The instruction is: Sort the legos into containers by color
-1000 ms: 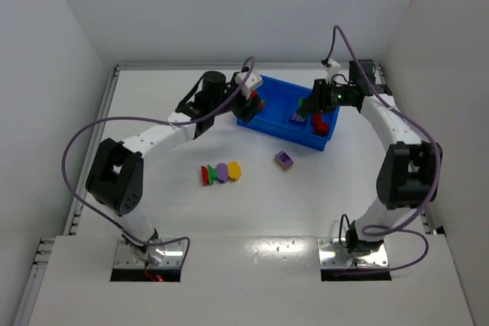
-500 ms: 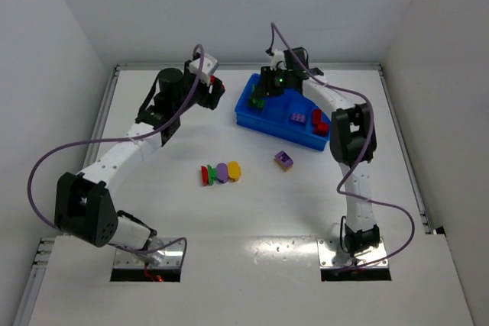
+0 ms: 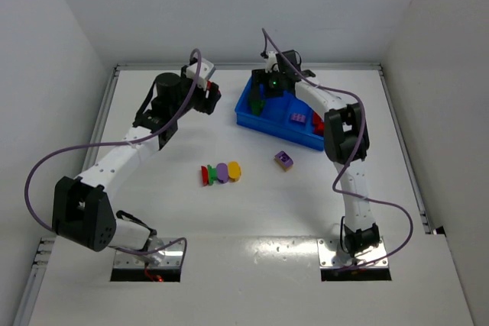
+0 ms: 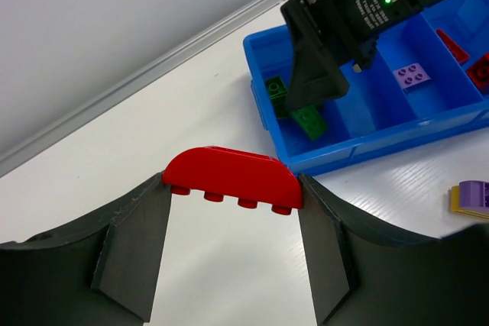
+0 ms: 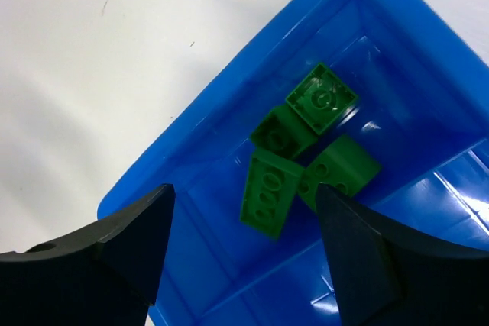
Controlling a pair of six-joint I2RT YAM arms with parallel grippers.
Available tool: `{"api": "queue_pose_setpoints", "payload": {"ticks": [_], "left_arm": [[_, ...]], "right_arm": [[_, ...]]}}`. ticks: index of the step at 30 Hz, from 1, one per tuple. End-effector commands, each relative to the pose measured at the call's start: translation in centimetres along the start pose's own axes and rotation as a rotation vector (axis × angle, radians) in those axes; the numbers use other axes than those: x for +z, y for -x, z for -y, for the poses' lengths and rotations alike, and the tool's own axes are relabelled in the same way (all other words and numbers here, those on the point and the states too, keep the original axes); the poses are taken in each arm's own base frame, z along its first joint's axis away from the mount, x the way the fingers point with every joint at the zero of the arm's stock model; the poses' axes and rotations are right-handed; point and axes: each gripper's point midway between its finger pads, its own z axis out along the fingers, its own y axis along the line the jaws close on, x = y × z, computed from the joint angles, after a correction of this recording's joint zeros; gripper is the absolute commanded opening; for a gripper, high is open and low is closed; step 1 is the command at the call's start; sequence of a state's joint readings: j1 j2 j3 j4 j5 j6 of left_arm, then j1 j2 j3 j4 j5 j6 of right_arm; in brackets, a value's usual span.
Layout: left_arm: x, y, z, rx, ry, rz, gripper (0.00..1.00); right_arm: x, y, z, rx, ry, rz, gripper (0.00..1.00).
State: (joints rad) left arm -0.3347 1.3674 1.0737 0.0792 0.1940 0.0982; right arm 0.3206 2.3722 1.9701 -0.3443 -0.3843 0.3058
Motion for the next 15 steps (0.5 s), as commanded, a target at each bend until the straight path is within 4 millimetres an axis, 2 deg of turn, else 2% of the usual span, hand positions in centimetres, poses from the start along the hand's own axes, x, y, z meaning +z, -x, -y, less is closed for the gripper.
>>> {"api": "queue_pose_setpoints", "payload": {"ticks": [1, 4, 5, 6, 7, 8, 9, 10, 12, 13, 14, 15], "left_arm": [[-0.2, 1.8, 0.1, -0.002, -0.02, 0.066, 0.2], [-0.1, 2.6, 0.7, -0.003, -0.052, 0.098, 0.2], [0.1, 2.6, 1.1, -0.001, -0.077, 0.107, 0.2], [0.4, 2.2, 1.3, -0.003, -0.088, 0.098, 0.2], [0.4, 3.1, 1.1, -0.008, -0.085, 0.121, 0.2], [0.8, 3.2, 1.3, -0.008, -0.1, 0.12, 0.2], [1.5, 2.8, 1.5, -0.011, -0.119, 0.109, 0.2], [1.8, 3.3, 1.9, -0.018, -0.129, 0.116, 0.2], [2.6, 3.6, 3.1, -0.013, -0.17, 0.123, 0.2], [3.4, 3.6, 3.5, -0.013, -0.181, 0.12, 0.2], [3.9, 4.0, 4.5, -0.009, -0.208, 0.125, 0.2], [4.3, 4.1, 4.9, -0.008, -0.219, 0.124, 0.2]], "right_arm": [[-1.9, 3.8, -2.4, -0.09, 0.02, 0.089, 0.76], [-3.7, 5.3, -3.7, -0.119, 0.047, 0.121, 0.76], [-5.6, 6.9, -4.8, -0.139, 0.053, 0.165, 0.76], [-6.8, 7.7, -4.9, -0.142, 0.049, 0.187, 0.76], [-8.2, 9.0, -5.0, -0.153, 0.046, 0.228, 0.76], [-9.3, 9.7, -5.2, -0.149, 0.026, 0.251, 0.76], [-10.9, 10.9, -4.8, -0.15, -0.005, 0.287, 0.76], [-13.5, 12.5, -4.8, -0.167, -0.051, 0.342, 0.76], [-16.2, 12.7, -2.6, -0.149, -0.148, 0.366, 0.76], [-19.2, 13.6, -2.8, -0.161, -0.181, 0.408, 0.77], [-19.9, 12.0, -0.7, -0.147, -0.237, 0.38, 0.77], [-21.4, 11.7, 0.5, -0.13, -0.304, 0.393, 0.77]]}}
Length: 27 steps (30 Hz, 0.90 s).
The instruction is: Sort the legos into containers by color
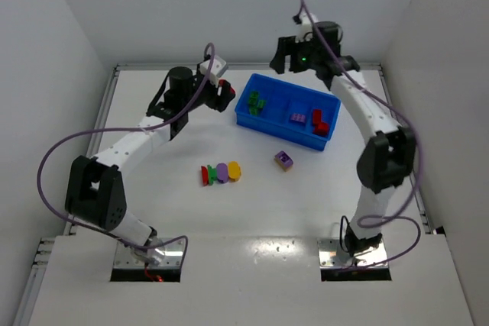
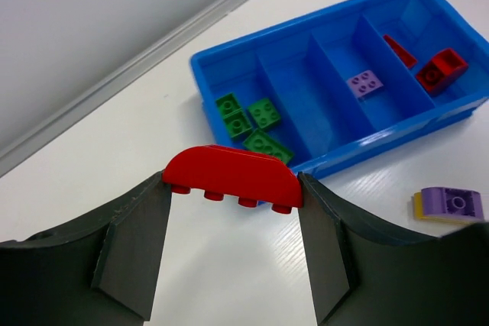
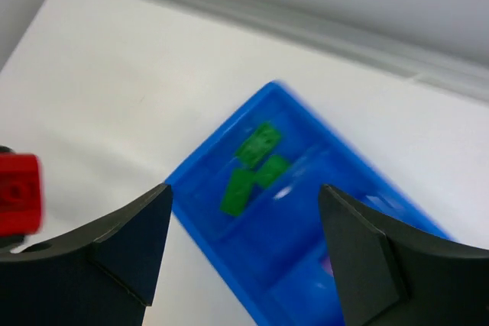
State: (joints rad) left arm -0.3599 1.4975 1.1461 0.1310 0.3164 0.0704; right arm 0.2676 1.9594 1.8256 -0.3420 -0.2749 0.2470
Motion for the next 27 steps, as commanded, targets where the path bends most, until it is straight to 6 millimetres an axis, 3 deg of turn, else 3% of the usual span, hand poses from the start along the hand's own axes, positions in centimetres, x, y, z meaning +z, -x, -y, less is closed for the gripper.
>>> {"api": "queue_pose_setpoints", "payload": {"ticks": [1, 2, 4, 5, 7, 8, 10, 11, 12, 13, 14, 15, 18, 24, 25, 26, 27], "left_arm": [[1.9, 3.9, 2.6, 0.022, -0.1, 0.096, 0.2], [3.1, 4.1, 3.1, 0.024, -0.115, 0.097, 0.2], [4.2, 4.1, 3.7, 0.023, -0.152, 0.089, 0.2], [5.5, 3.9, 4.4, 0.009, -0.17, 0.077, 0.2], [6.8, 4.0, 6.1, 0.002, -0.223, 0.073, 0.2], [7.5, 5.2, 6.4, 0.011, -0.231, 0.096, 0.2], [9.5, 3.6, 8.5, -0.011, -0.288, 0.051, 0.2], [10.1, 5.0, 9.2, -0.015, -0.309, 0.073, 0.2], [10.8, 4.9, 10.4, -0.026, -0.331, 0.065, 0.2], [11.4, 4.7, 11.1, -0.028, -0.355, 0.052, 0.2], [12.5, 4.6, 12.1, -0.027, -0.389, 0.051, 0.2], [13.0, 4.6, 13.4, -0.033, -0.413, 0.043, 0.2], [15.0, 4.3, 15.7, -0.033, -0.471, 0.023, 0.2], [17.3, 3.2, 20.4, -0.077, -0.566, -0.015, 0.2], [17.2, 3.3, 20.4, -0.078, -0.566, -0.019, 0.2], [17.6, 2.0, 21.4, -0.09, -0.58, -0.045, 0.2], [17.7, 2.0, 22.2, -0.086, -0.592, -0.042, 0.2]], "right_arm": [[-6.8, 3.0, 5.1, -0.028, -0.229, 0.104, 0.78], [-9.3, 2.3, 6.5, -0.011, -0.284, 0.109, 0.78], [-11.7, 0.0, 8.7, -0.003, -0.373, 0.076, 0.79], [-14.6, 0.6, 9.9, -0.001, -0.434, 0.107, 0.79], [-16.8, -1.4, 11.1, 0.025, -0.488, 0.08, 0.79], [-17.9, -1.8, 11.5, 0.026, -0.506, 0.077, 0.79], [-21.2, -3.3, 12.5, 0.052, -0.573, 0.072, 0.79], [-22.3, -4.2, 12.7, 0.055, -0.598, 0.051, 0.79], [-23.4, -4.7, 13.0, 0.065, -0.626, 0.05, 0.79], [-23.8, -5.8, 12.7, 0.071, -0.626, 0.031, 0.79], [-25.4, -5.8, 12.6, 0.073, -0.654, 0.051, 0.79], [-26.2, -7.2, 12.8, 0.088, -0.682, 0.02, 0.79], [-29.0, -7.9, 12.5, 0.099, -0.752, 0.039, 0.81], [-32.7, -12.2, 12.6, 0.207, -0.874, -0.024, 0.84], [-32.5, -12.7, 12.7, 0.21, -0.874, -0.037, 0.84], [-33.2, -12.9, 12.7, 0.214, -0.892, -0.037, 0.84], [-33.1, -13.3, 12.8, 0.216, -0.892, -0.047, 0.84]]}}
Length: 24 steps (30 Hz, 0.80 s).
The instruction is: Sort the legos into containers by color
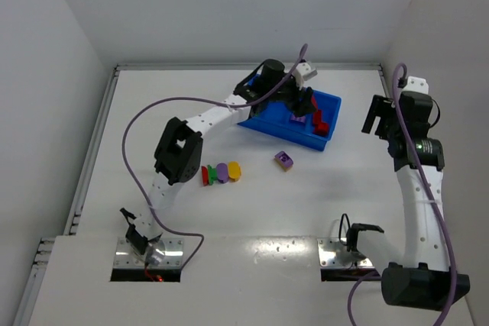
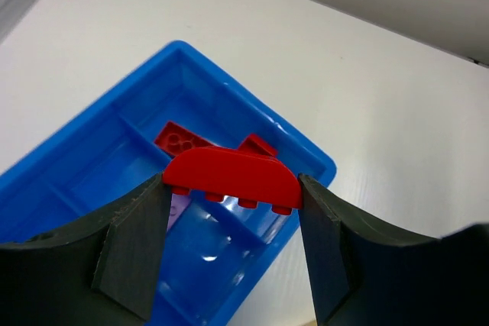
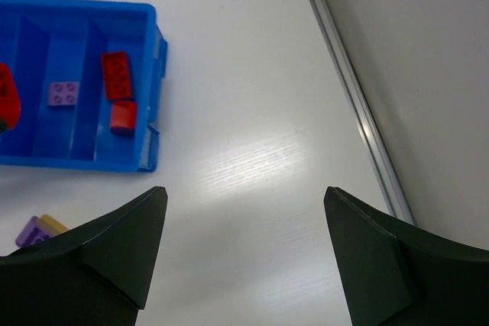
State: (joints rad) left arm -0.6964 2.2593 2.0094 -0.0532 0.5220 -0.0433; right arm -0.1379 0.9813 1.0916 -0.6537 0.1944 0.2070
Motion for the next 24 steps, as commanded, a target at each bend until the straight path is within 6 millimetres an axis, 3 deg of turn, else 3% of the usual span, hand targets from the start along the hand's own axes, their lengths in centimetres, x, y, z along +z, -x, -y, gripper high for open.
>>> {"api": "queue_pose_setpoints", "payload": {"ticks": [1, 2, 5, 6, 8, 13, 17, 24], "left_arm": [[1.0, 1.1, 2.2, -0.019, -0.066, 0.013, 0.2], [1.7, -0.1, 2.6, -0.027, -0.076, -0.006, 0.2], [2.9, -0.7, 3.7, -0.038, -0.106, -0.017, 0.21], [3.7, -2.0, 4.0, -0.049, -0.115, -0.041, 0.21], [4.5, -2.2, 4.5, -0.056, -0.125, -0.045, 0.24], [6.1, -4.6, 3.3, -0.091, -0.09, -0.073, 0.27], [7.0, -5.3, 2.0, -0.064, -0.05, -0.07, 0.29], [8.3, -4.5, -0.5, 0.027, 0.043, -0.013, 0.34]], "right_arm": [[0.0, -2.2, 1.5, 0.019, -0.076, -0.069, 0.84], [0.0, -2.5, 1.6, 0.024, -0.072, -0.072, 0.84], [0.1, -2.9, 1.3, 0.036, -0.053, -0.092, 0.84], [0.1, -2.9, 1.1, 0.037, -0.04, -0.094, 0.84], [0.4, -3.1, 1.1, 0.041, -0.036, -0.104, 0.84], [0.4, -3.1, 0.6, 0.042, -0.008, -0.106, 0.84], [0.3, -3.4, 0.6, 0.047, 0.002, -0.117, 0.84], [0.7, -3.7, 0.3, 0.059, 0.028, -0.138, 0.84]]}}
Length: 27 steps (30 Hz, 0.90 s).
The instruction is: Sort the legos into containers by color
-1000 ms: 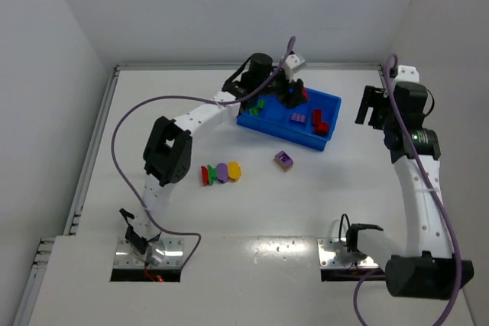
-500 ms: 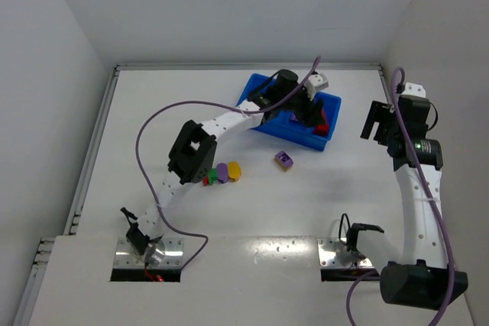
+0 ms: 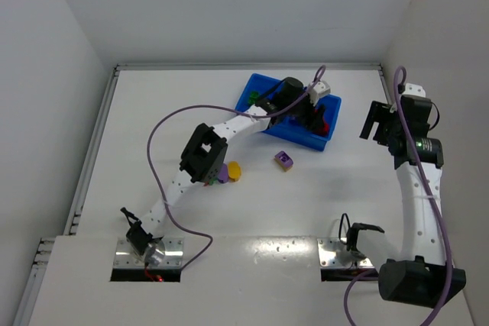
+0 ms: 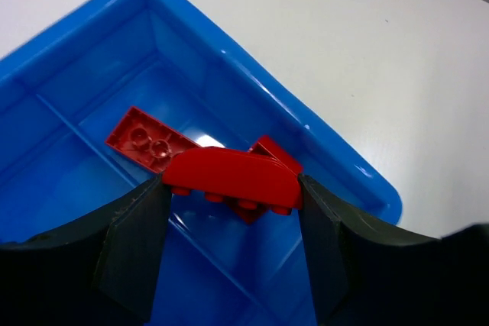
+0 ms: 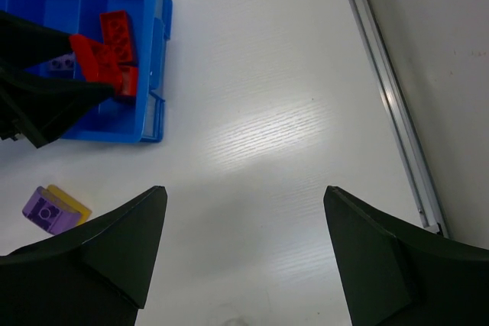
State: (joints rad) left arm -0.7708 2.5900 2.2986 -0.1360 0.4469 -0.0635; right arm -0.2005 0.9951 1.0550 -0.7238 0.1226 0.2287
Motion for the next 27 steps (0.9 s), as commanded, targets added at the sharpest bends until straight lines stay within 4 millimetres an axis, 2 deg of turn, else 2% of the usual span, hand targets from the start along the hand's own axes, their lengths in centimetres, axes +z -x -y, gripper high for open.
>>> {"api": "queue_pose_setpoints", "payload": {"ticks": [1, 4, 8, 9, 10, 14, 18, 19, 20, 21, 22, 23, 24, 25, 26, 27], "left_arm": [[-0.1, 4.8, -1.2, 0.096, 0.07, 0.133, 0.36], [0.2, 4.7, -2.0, 0.101, 0.109, 0.151, 0.46], [0.2, 5.6, -2.3, 0.127, 0.121, 0.195, 0.61], [0.2, 5.6, -2.3, 0.127, 0.121, 0.195, 0.67], [0.2, 5.9, -2.3, 0.132, 0.121, 0.206, 0.77], [0.2, 6.4, -2.3, 0.139, 0.122, 0.223, 0.96], [-1.3, 8.7, -2.0, 0.148, 0.146, 0.253, 0.99], [-1.7, 8.4, -2.0, 0.142, 0.155, 0.239, 0.99], [-2.6, 8.9, -2.3, 0.13, 0.162, 0.249, 0.99], [-5.0, 12.8, -1.2, 0.16, 0.164, 0.324, 0.99], [-6.0, 11.5, -2.2, 0.13, 0.191, 0.302, 0.99], [-7.9, 12.5, -3.0, 0.133, 0.213, 0.325, 0.99], [-11.2, 16.1, -2.4, 0.154, 0.239, 0.388, 0.99], [-12.6, 15.3, -3.6, 0.158, 0.281, 0.367, 0.99], [-14.1, 15.9, -3.8, 0.155, 0.307, 0.371, 0.99], [-17.4, 18.3, -3.6, 0.167, 0.363, 0.407, 0.99]], "right_arm": [[0.2, -0.2, -0.3, 0.016, 0.018, -0.013, 0.84], [0.2, -0.2, -0.4, 0.031, 0.031, -0.015, 0.84], [0.5, -0.1, -0.8, 0.031, 0.051, -0.017, 0.84], [0.6, -0.5, -0.9, 0.031, 0.061, -0.027, 0.84], [0.6, -0.5, -0.9, 0.031, 0.061, -0.027, 0.84], [0.6, -0.3, -1.1, 0.032, 0.071, -0.019, 0.84], [1.2, -0.8, -1.5, 0.002, 0.096, -0.029, 0.84], [1.4, -0.8, -2.1, -0.026, 0.129, -0.03, 0.84], [1.6, -1.2, -2.0, -0.081, 0.139, -0.036, 0.84], [1.7, -1.4, -2.3, -0.11, 0.16, -0.036, 0.84], [1.9, -1.7, -3.1, -0.138, 0.225, -0.049, 0.84], [2.2, -1.9, -3.3, -0.22, 0.262, -0.049, 0.84], [1.9, -2.3, -4.9, -0.268, 0.373, -0.055, 0.84], [1.7, -2.5, -5.7, -0.39, 0.443, -0.034, 0.81], [1.4, -3.3, -7.1, -0.429, 0.528, -0.033, 0.81], [1.2, -3.3, -7.6, -0.458, 0.569, -0.008, 0.79]]}}
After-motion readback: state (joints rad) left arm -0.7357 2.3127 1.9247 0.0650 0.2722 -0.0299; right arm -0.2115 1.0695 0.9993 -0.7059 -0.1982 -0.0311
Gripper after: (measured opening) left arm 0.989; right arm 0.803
